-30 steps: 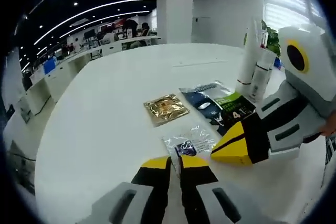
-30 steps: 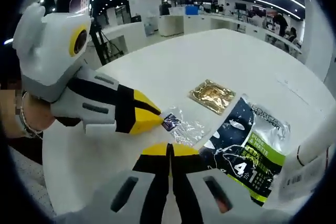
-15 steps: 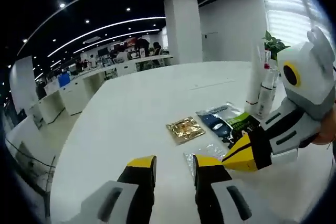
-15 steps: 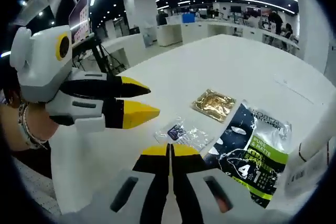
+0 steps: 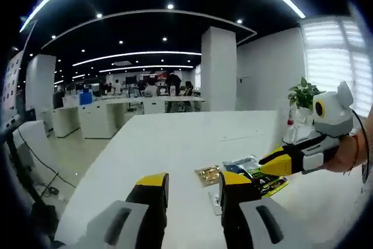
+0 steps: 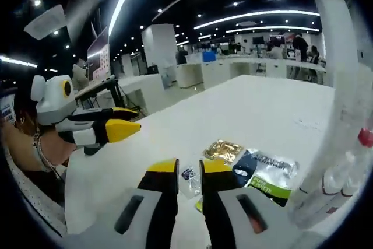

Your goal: Arrange the skincare products in the storage area until every visible bottle or jar stands upright without overlapping.

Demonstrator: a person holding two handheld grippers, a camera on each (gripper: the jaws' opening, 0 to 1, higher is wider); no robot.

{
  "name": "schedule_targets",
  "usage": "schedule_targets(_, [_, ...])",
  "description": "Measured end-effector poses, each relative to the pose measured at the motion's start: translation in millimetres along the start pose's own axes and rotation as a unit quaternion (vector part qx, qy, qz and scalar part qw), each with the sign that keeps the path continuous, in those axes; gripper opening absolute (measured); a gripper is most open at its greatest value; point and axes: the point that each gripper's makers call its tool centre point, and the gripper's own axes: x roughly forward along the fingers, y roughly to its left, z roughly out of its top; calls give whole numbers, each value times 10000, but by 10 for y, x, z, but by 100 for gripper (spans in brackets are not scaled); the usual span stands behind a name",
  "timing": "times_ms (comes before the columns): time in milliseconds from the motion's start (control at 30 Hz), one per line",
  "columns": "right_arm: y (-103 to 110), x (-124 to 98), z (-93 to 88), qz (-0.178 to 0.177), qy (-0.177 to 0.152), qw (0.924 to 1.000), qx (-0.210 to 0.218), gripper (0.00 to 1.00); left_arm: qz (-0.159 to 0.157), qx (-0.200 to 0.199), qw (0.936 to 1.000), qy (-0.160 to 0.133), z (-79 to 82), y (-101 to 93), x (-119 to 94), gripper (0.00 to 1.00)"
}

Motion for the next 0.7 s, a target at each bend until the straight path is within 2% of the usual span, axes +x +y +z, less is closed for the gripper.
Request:
schedule_targets(67, [-95,-185,149,-141,-352,9993,-72,20,99,224,9988,-428,132,43,-153,35])
schedule_targets(133, [-231,-388,266,-343,-627,9974,-120,22,148,162,9970,-736,215,76,-264,37])
schedule_targets(167, [-284,-467,302,-411,-722,9964,-149,23,164,96,9966,-799,225,92,-302,39])
schedule_targets(233, [-439,-671,338,-620,-824,9945,-207,23,237,-87,9948,-988,251,137,-388,44])
schedule_targets(300, [-553,-805,349,-776,-897,9927,-231,24,287,-62,9931,-1134,269,159,-445,48])
schedule_targets(333, [-666,-943,344,-923,-965,9908,-238,26,392,154,9893,-1397,314,186,-520,50])
schedule_targets(400, [-873,-1193,293,-1195,-1066,9867,-285,30,471,319,9853,-1614,332,199,-595,52])
schedule_targets(433, [-959,-1298,253,-1308,-1082,9849,-334,33,470,345,9830,-1740,324,189,-646,55])
schedule_targets(533, [-1258,-1720,-36,-1681,-927,9811,-233,34,451,223,9809,-1880,248,183,-735,60])
schedule_targets(600, [-1450,-2002,-296,-1968,-729,9774,-268,37,496,47,9813,-1860,85,198,-798,61])
schedule_targets(633, [-1561,-2156,-472,-2144,-586,9749,-155,38,509,-39,9818,-1827,21,198,-809,63])
schedule_targets(700, [-1764,-2438,-749,-2582,-377,9654,42,41,534,-202,9824,-1779,-175,218,-838,64])
